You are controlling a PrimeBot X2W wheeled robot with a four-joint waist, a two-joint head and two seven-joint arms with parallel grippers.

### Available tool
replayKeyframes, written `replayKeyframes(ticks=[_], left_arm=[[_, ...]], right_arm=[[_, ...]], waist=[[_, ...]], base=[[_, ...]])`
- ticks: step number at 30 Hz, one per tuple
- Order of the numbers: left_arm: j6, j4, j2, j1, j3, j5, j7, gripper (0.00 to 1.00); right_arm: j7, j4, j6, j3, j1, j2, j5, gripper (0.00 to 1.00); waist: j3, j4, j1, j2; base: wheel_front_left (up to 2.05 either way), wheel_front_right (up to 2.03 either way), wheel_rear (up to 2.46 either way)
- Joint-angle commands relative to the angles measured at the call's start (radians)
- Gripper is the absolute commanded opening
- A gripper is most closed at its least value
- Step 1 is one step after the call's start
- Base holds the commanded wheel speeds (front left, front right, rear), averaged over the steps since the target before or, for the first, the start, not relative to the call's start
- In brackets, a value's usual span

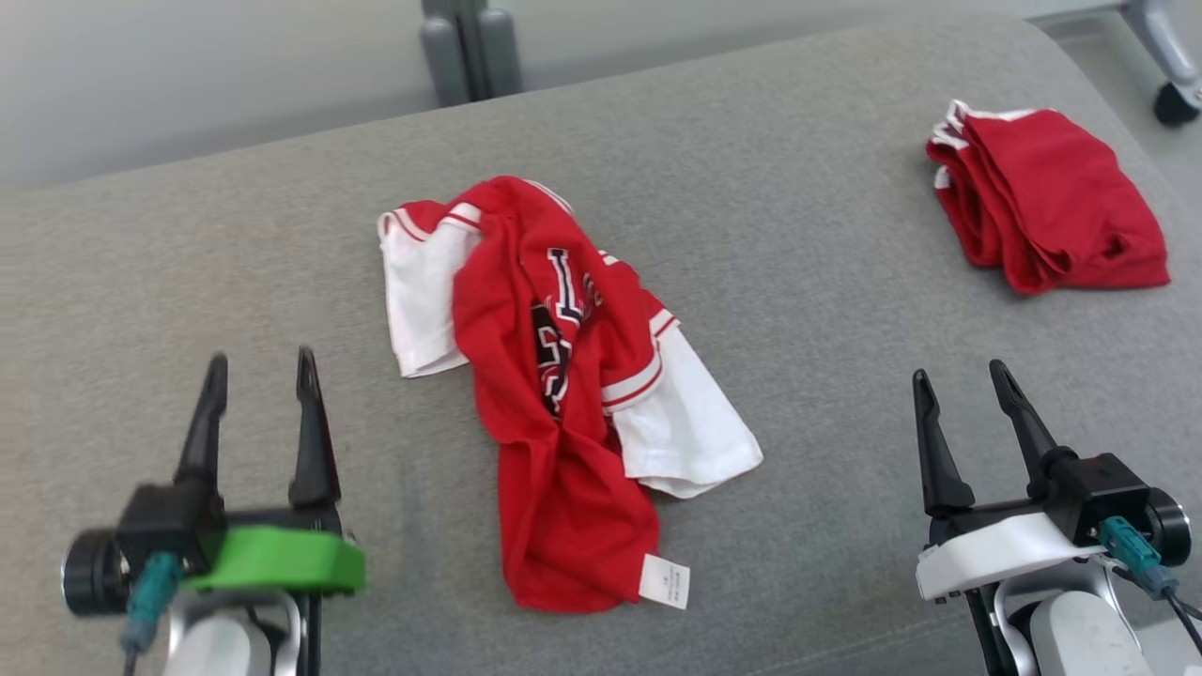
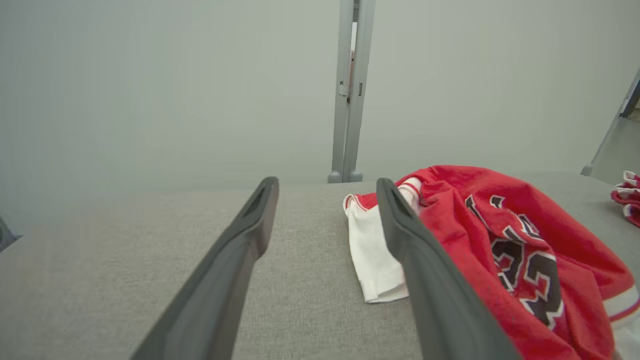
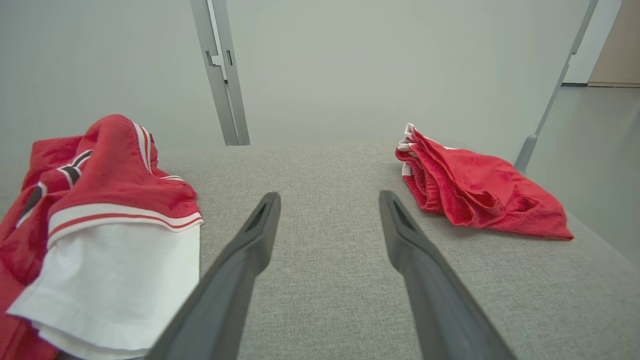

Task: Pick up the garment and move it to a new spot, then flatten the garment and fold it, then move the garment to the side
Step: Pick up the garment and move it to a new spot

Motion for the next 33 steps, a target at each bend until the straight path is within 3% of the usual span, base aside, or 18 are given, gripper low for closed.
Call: replayKeyframes(ticks=[1,7,15,20,25,33], left_arm=[[-0.002,-0.002,-0.014,0.044,0.015,0.022,0.000,1.00],[-0.031,0.007,-0.105,0.230,0.088,0.083,0.000,1.00],[-0.085,-0.006,-0.173,0.359,0.169,0.143,0.000,1.00],[-0.126,0.004,-0.183,0.378,0.192,0.160,0.000,1.00],[-0.203,0.008,-0.187,0.380,0.186,0.140,0.000,1.00],[-0.216,0.012,-0.187,0.384,0.185,0.126,0.000,1.00]], right_arm=[[0.000,-0.003,-0.002,-0.006,0.019,-0.002,-0.008,1.00],[0.000,0.007,-0.002,-0.024,0.058,-0.002,-0.016,1.00],[0.000,0.028,-0.002,-0.031,0.121,-0.002,-0.006,1.00],[0.000,0.040,-0.002,-0.025,0.132,-0.002,-0.008,1.00],[0.000,0.049,-0.002,-0.016,0.120,-0.002,-0.011,1.00],[0.000,0.054,-0.002,0.000,0.124,-0.002,-0.003,1.00]], waist=[[-0.046,0.059,0.0000,-0.0001],[-0.089,0.102,0.0000,-0.0001],[-0.145,0.148,0.0000,-0.0001],[-0.158,0.156,0.0000,-0.0001],[-0.165,0.154,0.0000,-0.0001],[-0.168,0.147,0.0000,-0.0001]], base=[[0.00,0.00,0.00],[0.00,0.00,0.00],[0.00,0.00,0.00],[0.00,0.00,0.00],[0.00,0.00,0.00],[0.00,0.00,0.00]])
